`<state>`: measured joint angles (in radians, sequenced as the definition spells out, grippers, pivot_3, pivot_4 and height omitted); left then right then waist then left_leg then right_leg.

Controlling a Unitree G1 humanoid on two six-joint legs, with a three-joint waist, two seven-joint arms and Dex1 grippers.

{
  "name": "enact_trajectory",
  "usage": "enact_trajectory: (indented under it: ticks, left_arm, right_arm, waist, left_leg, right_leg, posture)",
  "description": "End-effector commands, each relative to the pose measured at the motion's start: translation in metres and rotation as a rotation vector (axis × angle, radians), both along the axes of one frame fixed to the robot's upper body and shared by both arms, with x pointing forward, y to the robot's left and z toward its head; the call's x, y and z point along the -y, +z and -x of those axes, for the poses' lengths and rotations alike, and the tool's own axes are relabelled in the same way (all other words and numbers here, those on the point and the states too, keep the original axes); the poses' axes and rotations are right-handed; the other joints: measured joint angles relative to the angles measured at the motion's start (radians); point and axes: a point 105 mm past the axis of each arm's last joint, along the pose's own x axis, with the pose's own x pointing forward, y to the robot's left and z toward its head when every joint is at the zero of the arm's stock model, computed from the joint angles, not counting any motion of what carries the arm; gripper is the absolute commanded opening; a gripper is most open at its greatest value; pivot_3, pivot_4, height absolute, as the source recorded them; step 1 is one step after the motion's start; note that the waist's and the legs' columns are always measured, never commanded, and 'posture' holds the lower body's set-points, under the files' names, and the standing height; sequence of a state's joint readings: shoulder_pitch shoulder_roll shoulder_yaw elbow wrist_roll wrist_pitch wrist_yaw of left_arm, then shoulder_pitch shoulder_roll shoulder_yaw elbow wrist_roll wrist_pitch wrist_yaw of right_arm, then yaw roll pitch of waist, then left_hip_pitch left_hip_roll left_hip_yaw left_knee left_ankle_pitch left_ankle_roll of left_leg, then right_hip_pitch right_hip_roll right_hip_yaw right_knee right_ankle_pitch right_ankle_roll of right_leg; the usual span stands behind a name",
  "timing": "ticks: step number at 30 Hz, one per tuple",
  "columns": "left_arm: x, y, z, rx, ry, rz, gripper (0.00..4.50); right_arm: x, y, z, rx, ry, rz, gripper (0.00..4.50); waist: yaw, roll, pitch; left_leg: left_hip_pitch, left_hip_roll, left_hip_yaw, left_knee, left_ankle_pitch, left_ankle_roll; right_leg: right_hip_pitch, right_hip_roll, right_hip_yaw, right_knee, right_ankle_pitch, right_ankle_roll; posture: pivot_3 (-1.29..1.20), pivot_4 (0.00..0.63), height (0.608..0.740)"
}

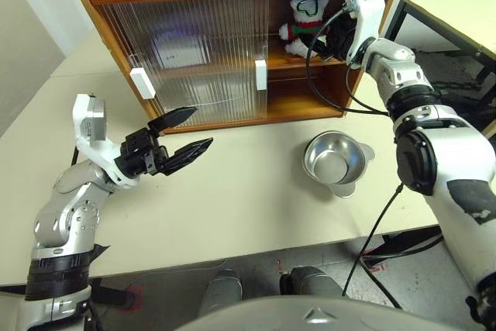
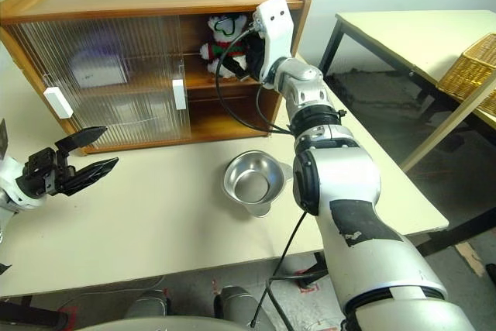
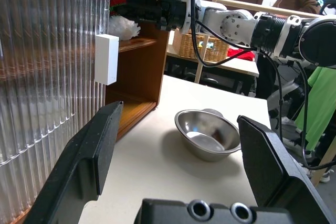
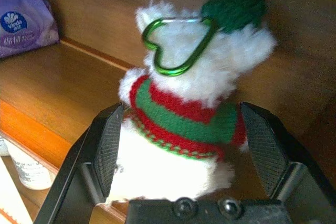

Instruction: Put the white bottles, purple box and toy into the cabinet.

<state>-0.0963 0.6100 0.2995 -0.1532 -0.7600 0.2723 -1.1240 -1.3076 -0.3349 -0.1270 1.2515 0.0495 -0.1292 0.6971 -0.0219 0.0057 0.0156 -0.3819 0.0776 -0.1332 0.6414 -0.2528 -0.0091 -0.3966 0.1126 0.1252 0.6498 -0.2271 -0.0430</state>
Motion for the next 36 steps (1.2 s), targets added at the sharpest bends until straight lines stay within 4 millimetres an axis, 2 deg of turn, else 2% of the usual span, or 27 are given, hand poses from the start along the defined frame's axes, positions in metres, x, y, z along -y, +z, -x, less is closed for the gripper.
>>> enact_trajectory:
  ticks: [1,7,10,13,18,22,24,26,29,33,36]
  left_arm:
    - [0.003,0.0,-0.001,-0.003,-0.019,0.006,4.5]
    - [0.003,0.0,-0.002,-0.005,-0.021,0.01,4.5]
    - [0.005,-0.001,-0.002,-0.009,-0.026,0.014,4.5]
    - [0.005,-0.002,-0.002,-0.011,-0.027,0.015,4.5]
    - [0.004,-0.002,-0.002,-0.014,-0.03,0.013,4.5]
    - [0.003,-0.002,-0.002,-0.014,-0.031,0.011,4.5]
    - [0.002,-0.002,-0.002,-0.015,-0.032,0.009,4.5]
    - [0.002,-0.002,-0.002,-0.016,-0.032,0.009,4.5]
    - [0.001,-0.002,-0.001,-0.018,-0.031,0.009,4.5]
    - [0.002,-0.003,-0.001,-0.02,-0.031,0.012,4.5]
    - [0.002,-0.003,-0.001,-0.02,-0.031,0.012,4.5]
  right_arm:
    - [0.003,0.018,0.004,0.057,0.025,-0.022,4.47]
    - [0.01,0.024,0.009,0.078,0.047,-0.028,4.47]
    - [0.019,0.021,0.019,0.072,0.078,-0.037,4.47]
    - [0.022,0.012,0.034,0.045,0.113,-0.036,4.47]
    - [0.026,-0.014,0.072,-0.062,0.19,-0.07,4.47]
    - [0.029,-0.032,0.1,-0.149,0.252,-0.079,4.47]
    - [0.037,-0.042,0.111,-0.211,0.268,-0.112,4.47]
    - [0.048,-0.052,0.119,-0.3,0.279,-0.193,4.47]
    - [0.067,-0.068,0.13,-0.445,0.281,-0.32,4.47]
    - [0.09,-0.088,0.137,-0.583,0.234,-0.444,4.47]
    - [0.109,-0.098,0.134,-0.667,0.175,-0.612,4.47]
  waist:
    - [-0.001,0.0,0.0]
    - [-0.002,0.0,0.0]
    - [-0.001,-0.001,0.0]
    - [-0.001,-0.001,0.0]
    - [-0.005,-0.001,0.0]
    - [-0.005,-0.001,0.0]
    - [-0.005,-0.002,0.001]
    - [-0.006,-0.004,0.003]
    - [-0.007,-0.006,0.004]
    - [-0.008,-0.006,0.005]
    - [-0.009,-0.006,0.005]
  left_leg:
    - [0.0,0.0,0.0,0.0,0.0,0.0]
    - [0.0,-0.001,0.001,0.0,0.0,0.0]
    - [0.001,-0.001,0.002,0.001,0.0,0.0]
    - [0.001,-0.002,0.003,0.002,0.0,0.0]
    - [0.002,-0.004,0.008,0.005,0.0,0.0]
    - [0.005,-0.003,0.007,0.006,0.001,0.001]
    - [0.01,-0.003,0.007,0.005,0.002,0.001]
    - [0.015,-0.004,0.007,0.005,0.002,0.002]
    - [0.019,-0.005,0.006,0.007,0.002,0.002]
    - [0.018,-0.006,0.005,0.008,0.002,0.0]
    - [0.016,-0.005,0.004,0.008,-0.001,-0.004]
  right_leg:
    - [0.0,0.0,0.0,0.0,0.0,0.0]
    - [0.0,0.0,0.0,0.0,0.0,0.0]
    - [0.001,0.0,-0.001,0.0,0.0,0.001]
    - [0.002,0.0,-0.001,0.0,0.0,0.001]
    - [0.004,0.005,-0.001,0.0,0.0,0.002]
    - [0.008,0.012,0.001,0.001,-0.004,0.011]
    - [0.013,0.014,0.001,0.001,-0.005,0.01]
    - [0.019,0.014,0.002,0.001,-0.008,0.004]
    - [0.024,0.014,0.002,0.001,-0.009,0.004]
    - [0.024,0.013,0.002,0.0,-0.009,0.003]
    - [0.022,0.012,0.003,0.0,-0.011,0.002]
  posture:
    - [-0.02,0.02,0.74]
    - [-0.02,0.022,0.74]
    - [-0.03,0.03,0.74]
    - [-0.03,0.032,0.74]
    - [-0.04,0.033,0.74]
    - [-0.04,0.035,0.74]
    - [-0.04,0.035,0.74]
    - [-0.05,0.042,0.74]
    - [-0.05,0.046,0.74]
    - [-0.05,0.047,0.74]
    - [-0.05,0.046,0.74]
